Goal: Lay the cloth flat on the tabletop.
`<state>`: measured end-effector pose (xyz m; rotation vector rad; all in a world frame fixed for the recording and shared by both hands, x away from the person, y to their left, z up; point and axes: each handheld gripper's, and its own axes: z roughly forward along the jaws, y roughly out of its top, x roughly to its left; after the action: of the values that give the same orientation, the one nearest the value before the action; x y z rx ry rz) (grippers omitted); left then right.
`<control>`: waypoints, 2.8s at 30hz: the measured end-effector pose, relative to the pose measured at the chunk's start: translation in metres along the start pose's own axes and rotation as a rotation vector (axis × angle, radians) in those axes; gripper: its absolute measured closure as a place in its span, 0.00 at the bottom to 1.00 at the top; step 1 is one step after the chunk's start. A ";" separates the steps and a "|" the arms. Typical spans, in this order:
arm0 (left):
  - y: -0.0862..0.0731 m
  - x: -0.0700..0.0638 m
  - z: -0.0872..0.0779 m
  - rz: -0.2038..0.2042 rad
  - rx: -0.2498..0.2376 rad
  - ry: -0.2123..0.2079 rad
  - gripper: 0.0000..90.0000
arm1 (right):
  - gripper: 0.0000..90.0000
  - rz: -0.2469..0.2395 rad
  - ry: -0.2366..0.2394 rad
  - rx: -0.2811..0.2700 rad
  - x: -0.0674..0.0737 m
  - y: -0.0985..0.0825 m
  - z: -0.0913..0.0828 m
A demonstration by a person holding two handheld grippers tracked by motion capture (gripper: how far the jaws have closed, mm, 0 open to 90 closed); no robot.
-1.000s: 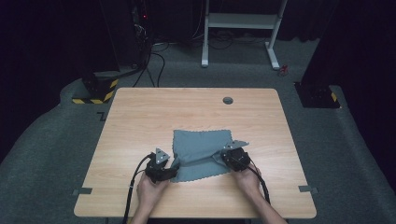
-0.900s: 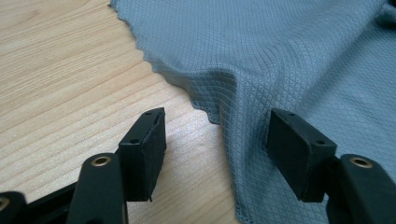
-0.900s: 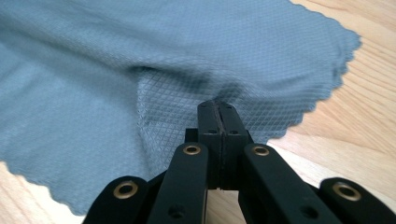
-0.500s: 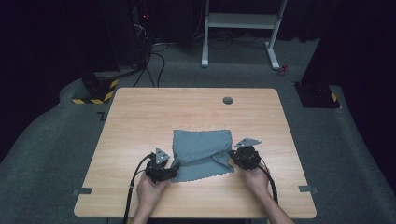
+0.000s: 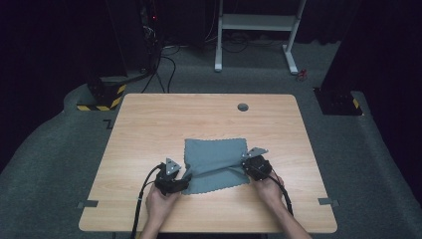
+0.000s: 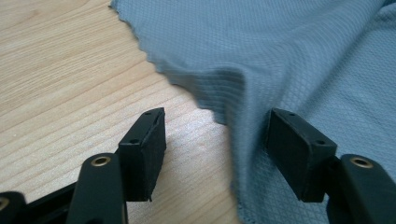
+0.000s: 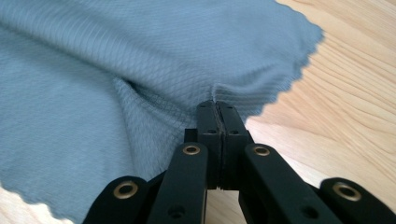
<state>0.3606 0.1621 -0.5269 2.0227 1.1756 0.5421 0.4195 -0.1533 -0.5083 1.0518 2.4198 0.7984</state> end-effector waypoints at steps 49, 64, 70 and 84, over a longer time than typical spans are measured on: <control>-0.027 -0.030 -0.042 0.156 0.021 -0.124 0.99 | 1.00 -0.079 0.144 -0.057 0.040 -0.062 -0.058; -0.027 -0.033 -0.058 0.153 0.059 -0.174 0.85 | 0.91 -0.071 0.163 -0.064 0.047 -0.077 -0.070; -0.003 -0.012 -0.044 0.107 0.045 -0.129 0.70 | 0.89 -0.026 0.145 -0.123 0.028 -0.053 -0.063; 0.062 0.050 0.039 -0.066 0.095 0.021 0.60 | 0.87 0.157 0.019 -0.117 -0.039 0.018 0.005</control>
<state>0.4461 0.1706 -0.5048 2.0545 1.2981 0.4847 0.4572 -0.1703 -0.4963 1.2041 2.2959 0.9926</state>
